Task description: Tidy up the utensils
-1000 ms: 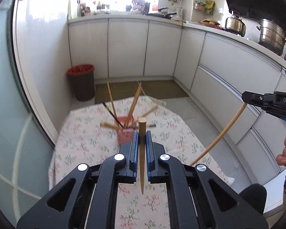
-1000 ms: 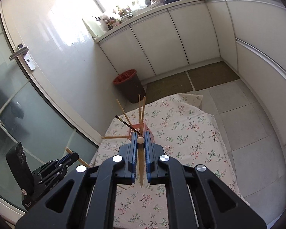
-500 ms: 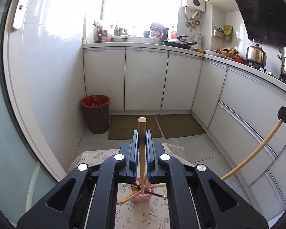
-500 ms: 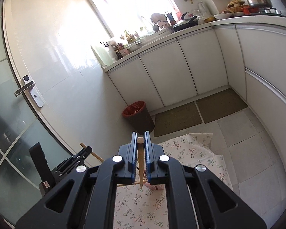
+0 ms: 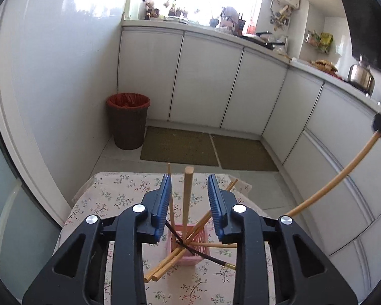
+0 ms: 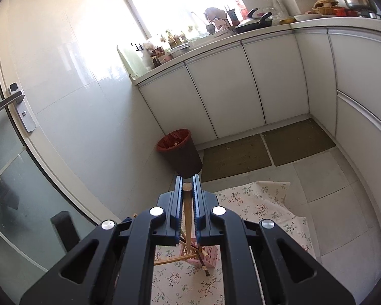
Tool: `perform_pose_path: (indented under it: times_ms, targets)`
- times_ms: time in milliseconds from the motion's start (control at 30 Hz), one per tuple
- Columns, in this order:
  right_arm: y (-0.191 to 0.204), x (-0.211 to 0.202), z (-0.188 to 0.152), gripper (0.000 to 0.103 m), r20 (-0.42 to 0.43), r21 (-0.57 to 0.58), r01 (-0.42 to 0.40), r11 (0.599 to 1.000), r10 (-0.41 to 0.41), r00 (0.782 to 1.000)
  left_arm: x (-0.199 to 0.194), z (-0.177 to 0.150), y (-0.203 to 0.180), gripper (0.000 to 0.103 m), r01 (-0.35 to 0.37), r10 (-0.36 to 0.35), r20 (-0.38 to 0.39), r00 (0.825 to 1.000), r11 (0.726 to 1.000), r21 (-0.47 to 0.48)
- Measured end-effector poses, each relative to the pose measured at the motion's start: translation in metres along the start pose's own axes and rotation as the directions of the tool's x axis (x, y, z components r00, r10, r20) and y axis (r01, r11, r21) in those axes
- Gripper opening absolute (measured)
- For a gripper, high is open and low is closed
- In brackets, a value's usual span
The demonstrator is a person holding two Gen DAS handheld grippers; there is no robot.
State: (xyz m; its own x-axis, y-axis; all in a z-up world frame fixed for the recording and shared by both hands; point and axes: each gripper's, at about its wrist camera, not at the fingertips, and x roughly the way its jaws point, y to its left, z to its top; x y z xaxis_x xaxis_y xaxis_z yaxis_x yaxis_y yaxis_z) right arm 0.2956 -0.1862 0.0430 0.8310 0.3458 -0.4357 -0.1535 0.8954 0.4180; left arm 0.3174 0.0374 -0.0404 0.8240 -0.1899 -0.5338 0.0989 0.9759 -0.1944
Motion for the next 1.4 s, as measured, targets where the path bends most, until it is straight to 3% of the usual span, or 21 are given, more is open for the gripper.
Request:
perform_pose_path:
  times_ms: [233,500,600,667,800,933,967,1000,1033,1067,1100,1133,1267,1300,1333,1367,1400]
  targets:
    - [0.028,0.035,-0.010,0.008,0.003,-0.092,0.036,0.995,-0.036,0.999,-0.063,0.022,0.026,0.041,-0.038,0.046,0.141,0.989,0.998,-0.056]
    - [0.044,0.079,-0.041,0.008,-0.035,-0.149,0.070,0.986,-0.075,0.997,-0.077,0.017,0.058,0.041,-0.075,0.084,0.129,0.988,0.994,-0.076]
    - [0.045,0.082,-0.042,0.008,-0.037,-0.133,0.058,0.989,-0.063,0.997,-0.076,0.014,0.069,0.048,-0.122,0.129,0.122,0.984,0.991,-0.061]
    - [0.046,0.076,-0.038,0.008,-0.026,-0.132,0.049,0.990,-0.053,0.998,-0.063,0.010,0.080,0.057,-0.176,0.178,0.061,0.982,0.984,-0.036]
    - [0.051,0.055,-0.021,0.008,0.020,-0.135,0.026,0.991,-0.023,1.000,-0.015,-0.013,0.114,0.058,-0.161,0.156,-0.152,0.976,0.987,-0.026]
    - [0.059,0.046,-0.011,0.008,0.040,-0.163,0.036,0.986,-0.030,0.999,0.028,-0.050,0.133,0.058,-0.119,0.109,-0.339,0.934,0.993,-0.007]
    - [0.059,0.045,-0.010,0.008,0.044,-0.165,0.039,0.986,-0.032,0.999,0.037,-0.058,0.138,0.058,-0.064,0.036,-0.389,0.920,0.996,-0.060]
    - [0.059,0.045,-0.010,0.008,0.043,-0.163,0.035,0.986,-0.029,0.999,0.048,-0.069,0.152,0.058,-0.009,-0.088,-0.440,0.894,0.977,-0.213]
    - [0.058,0.045,-0.011,0.008,0.041,-0.156,0.030,0.987,-0.024,0.999,0.055,-0.080,0.165,0.060,0.005,-0.176,-0.453,0.874,0.935,-0.354]
    - [0.058,0.046,-0.011,0.008,0.038,-0.151,0.026,0.988,-0.020,0.999,0.062,-0.094,0.178,0.060,-0.002,-0.256,-0.452,0.855,0.868,-0.496]
    - [0.057,0.046,-0.012,0.008,0.034,-0.144,0.021,0.989,-0.016,0.999,0.067,-0.111,0.191,0.060,-0.027,-0.317,-0.423,0.849,0.773,-0.633]
    - [0.056,0.046,-0.013,0.008,0.029,-0.138,0.016,0.990,-0.012,1.000,0.067,-0.125,0.197,0.060,-0.053,-0.340,-0.400,0.851,0.702,-0.710]
    - [0.054,0.045,-0.017,0.008,0.018,-0.126,-0.004,0.992,0.007,1.000,0.074,-0.158,0.203,0.060,-0.163,-0.343,-0.397,0.851,0.546,-0.822]
    - [0.054,0.044,-0.017,0.008,0.018,-0.123,-0.008,0.992,0.010,1.000,0.081,-0.160,0.202,0.060,-0.194,-0.333,-0.428,0.840,0.553,-0.810]
    - [0.052,0.042,-0.016,0.008,0.016,-0.115,-0.015,0.993,0.017,1.000,0.086,-0.156,0.197,0.060,-0.211,-0.297,-0.473,0.830,0.617,-0.758]
    - [0.051,0.040,-0.015,0.008,0.013,-0.109,-0.024,0.994,0.025,1.000,0.090,-0.149,0.190,0.060,-0.233,-0.222,-0.528,0.820,0.713,-0.662]
    - [0.050,0.037,-0.014,0.008,0.013,-0.104,-0.031,0.994,0.033,0.999,0.091,-0.139,0.184,0.060,-0.265,-0.110,-0.556,0.824,0.792,-0.549]
